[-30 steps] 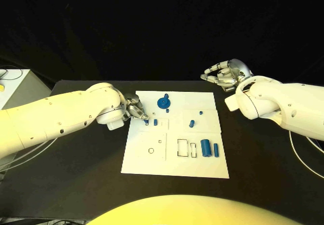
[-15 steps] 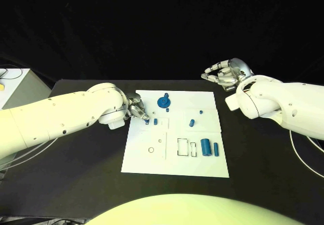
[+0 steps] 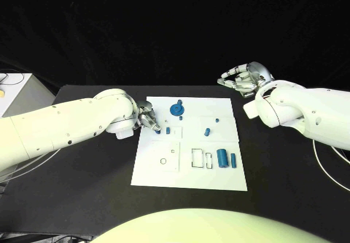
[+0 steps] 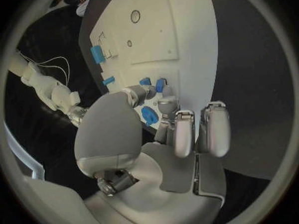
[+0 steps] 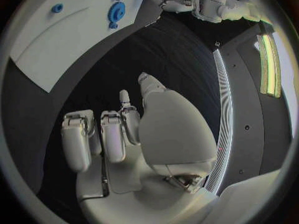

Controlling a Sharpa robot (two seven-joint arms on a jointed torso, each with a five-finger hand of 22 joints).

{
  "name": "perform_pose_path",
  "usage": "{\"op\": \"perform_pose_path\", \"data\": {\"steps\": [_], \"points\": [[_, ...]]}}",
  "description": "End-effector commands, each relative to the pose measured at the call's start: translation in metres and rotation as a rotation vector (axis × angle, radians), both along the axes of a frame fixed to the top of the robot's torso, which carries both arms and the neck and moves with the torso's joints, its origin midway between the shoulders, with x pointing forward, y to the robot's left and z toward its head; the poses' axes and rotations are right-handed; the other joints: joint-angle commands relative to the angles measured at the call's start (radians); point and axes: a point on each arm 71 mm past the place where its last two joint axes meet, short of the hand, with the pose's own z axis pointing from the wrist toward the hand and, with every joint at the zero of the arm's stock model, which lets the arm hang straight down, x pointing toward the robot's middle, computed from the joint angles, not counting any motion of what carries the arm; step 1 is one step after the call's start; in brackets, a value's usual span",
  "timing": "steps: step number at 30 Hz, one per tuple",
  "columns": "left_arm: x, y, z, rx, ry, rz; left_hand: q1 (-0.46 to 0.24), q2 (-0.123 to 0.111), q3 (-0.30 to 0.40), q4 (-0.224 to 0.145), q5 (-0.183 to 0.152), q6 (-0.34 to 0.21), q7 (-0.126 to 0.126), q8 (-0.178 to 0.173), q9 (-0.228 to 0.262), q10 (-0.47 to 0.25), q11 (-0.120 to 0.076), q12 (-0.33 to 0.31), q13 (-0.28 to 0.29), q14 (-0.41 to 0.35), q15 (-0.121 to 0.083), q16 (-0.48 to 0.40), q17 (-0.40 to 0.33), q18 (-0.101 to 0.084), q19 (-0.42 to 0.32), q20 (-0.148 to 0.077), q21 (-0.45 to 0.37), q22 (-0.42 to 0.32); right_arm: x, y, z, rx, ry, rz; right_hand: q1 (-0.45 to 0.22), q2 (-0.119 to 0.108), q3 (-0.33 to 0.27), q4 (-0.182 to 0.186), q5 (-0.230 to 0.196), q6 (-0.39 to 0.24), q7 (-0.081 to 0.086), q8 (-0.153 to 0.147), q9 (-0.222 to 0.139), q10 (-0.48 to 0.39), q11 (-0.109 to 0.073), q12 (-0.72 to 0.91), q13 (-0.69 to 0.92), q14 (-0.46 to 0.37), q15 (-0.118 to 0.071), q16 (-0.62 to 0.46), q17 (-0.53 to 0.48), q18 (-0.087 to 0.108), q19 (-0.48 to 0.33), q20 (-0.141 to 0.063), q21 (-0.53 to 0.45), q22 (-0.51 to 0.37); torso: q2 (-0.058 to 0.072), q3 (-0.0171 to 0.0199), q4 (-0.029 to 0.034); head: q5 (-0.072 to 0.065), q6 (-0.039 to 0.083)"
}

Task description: Assemble the parts on the task board

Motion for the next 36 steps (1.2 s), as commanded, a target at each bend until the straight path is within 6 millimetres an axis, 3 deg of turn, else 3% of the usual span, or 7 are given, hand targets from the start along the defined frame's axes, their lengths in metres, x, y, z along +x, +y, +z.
{"op": "perform_pose_path", "data": {"steps": [1, 36], "points": [[-0.0008, -0.0014, -0.0012, 0.020, 0.017, -0.022, 0.000, 0.007, 0.197, -0.198, 0.004, 0.008, -0.002, 0.003, 0.001, 0.004, -0.001, 0.003, -0.001, 0.104, -0.005, 0.004, 0.263, -0.018, 0.009, 0.002, 0.006, 0.050, -0.0003, 0.0013, 0.0001, -0.002, -0.005, 0.018, -0.009, 0.001, 0.005, 0.001, 0.000, -0.007, 0.003, 0.001, -0.002, -0.007, -0.001, -0.006, 0.096, 0.077, 0.007, -0.006, 0.148, -0.005, 0.088, 0.007, -0.007, 0.240, 0.000, -0.0006, 0.0003, 0.001, -0.001], [-0.0027, 0.0020, -0.0017, -0.006, -0.016, 0.004, -0.001, 0.008, 0.199, -0.200, 0.006, 0.010, -0.002, 0.003, 0.001, 0.007, -0.001, 0.005, 0.004, 0.104, -0.006, 0.004, 0.263, -0.018, 0.009, 0.001, 0.006, 0.050, -0.0006, 0.0009, -0.0001, -0.002, -0.006, 0.018, -0.011, 0.001, 0.006, 0.000, 0.000, -0.007, 0.003, 0.003, -0.002, -0.006, -0.001, -0.005, 0.096, 0.077, 0.007, -0.007, 0.148, -0.006, 0.089, 0.007, -0.006, 0.240, 0.000, -0.0001, 0.0000, -0.003, -0.002]]}}
